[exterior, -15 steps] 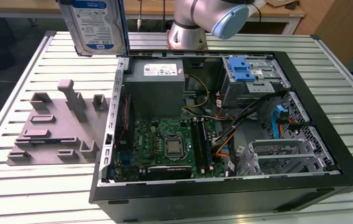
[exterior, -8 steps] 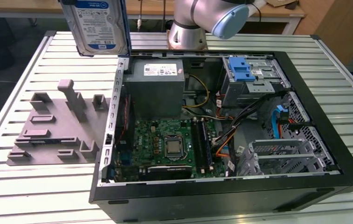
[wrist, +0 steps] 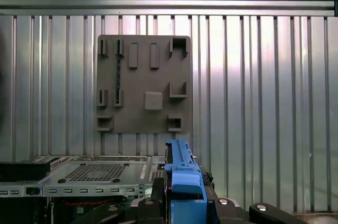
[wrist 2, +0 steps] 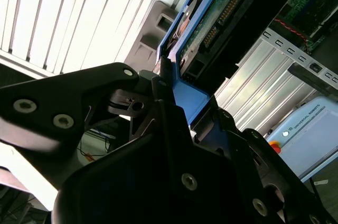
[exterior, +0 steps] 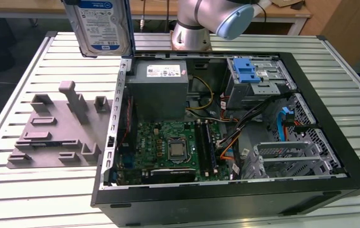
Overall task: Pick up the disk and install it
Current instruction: 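Pick up the disk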
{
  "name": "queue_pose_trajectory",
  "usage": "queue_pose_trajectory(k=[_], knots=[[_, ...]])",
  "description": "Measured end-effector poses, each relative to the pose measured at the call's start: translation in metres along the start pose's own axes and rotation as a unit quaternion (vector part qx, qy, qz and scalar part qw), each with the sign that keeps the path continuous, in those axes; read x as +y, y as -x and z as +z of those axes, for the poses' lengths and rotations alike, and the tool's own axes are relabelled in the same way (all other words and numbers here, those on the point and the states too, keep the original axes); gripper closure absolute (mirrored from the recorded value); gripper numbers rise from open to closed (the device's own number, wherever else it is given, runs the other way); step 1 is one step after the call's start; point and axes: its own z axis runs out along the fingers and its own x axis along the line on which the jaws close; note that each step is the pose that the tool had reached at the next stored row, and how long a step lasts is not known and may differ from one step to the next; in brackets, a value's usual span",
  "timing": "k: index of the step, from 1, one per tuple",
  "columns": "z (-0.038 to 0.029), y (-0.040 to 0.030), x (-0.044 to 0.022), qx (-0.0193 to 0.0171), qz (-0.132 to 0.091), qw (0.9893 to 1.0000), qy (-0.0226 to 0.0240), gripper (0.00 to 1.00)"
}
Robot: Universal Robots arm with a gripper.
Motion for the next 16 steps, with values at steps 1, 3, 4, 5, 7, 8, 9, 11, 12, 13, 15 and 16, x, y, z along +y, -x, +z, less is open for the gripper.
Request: queue_pose_trajectory(k=[1, 3, 4, 5, 7, 8, 9, 11, 12, 13, 15, 16], knots=[[0.0000, 0.0000, -0.0003, 0.0000, 0.000, 1.0000, 0.0000, 0.63], [-0.0001, 0.0000, -0.0007, 0.0000, 0.000, 1.0000, 0.0001, 0.63], [0.0000, 0.0000, -0.0017, 0.0000, 0.000, 1.0000, 0.0000, 0.63], [0.0000, 0.0001, -0.0029, 0.0000, 0.000, 1.0000, 0.0000, 0.63], [0.0000, 0.0001, -0.0032, 0.0000, 0.000, 1.0000, 0.0000, 0.63], [0.0000, 0.0001, -0.0034, 0.0000, 0.000, 1.0000, 0.0001, 0.63], [0.0000, 0.0001, -0.0036, 0.0000, 0.000, 1.0000, 0.0000, 0.63], [0.0000, 0.0001, -0.0040, 0.0000, 0.000, 1.0000, 0.0001, 0.63], [0.0000, 0.0001, -0.0042, 0.0000, 0.000, 1.0000, 0.0000, 0.63], [0.0000, 0.0001, -0.0058, 0.0000, 0.000, 1.0000, 0.0000, 0.63], [0.0000, 0.0002, -0.0078, 0.0000, 0.000, 1.0000, 0.0000, 0.63], [0.0000, 0.0002, -0.0079, 0.0000, 0.000, 1.0000, 0.0000, 0.63]])
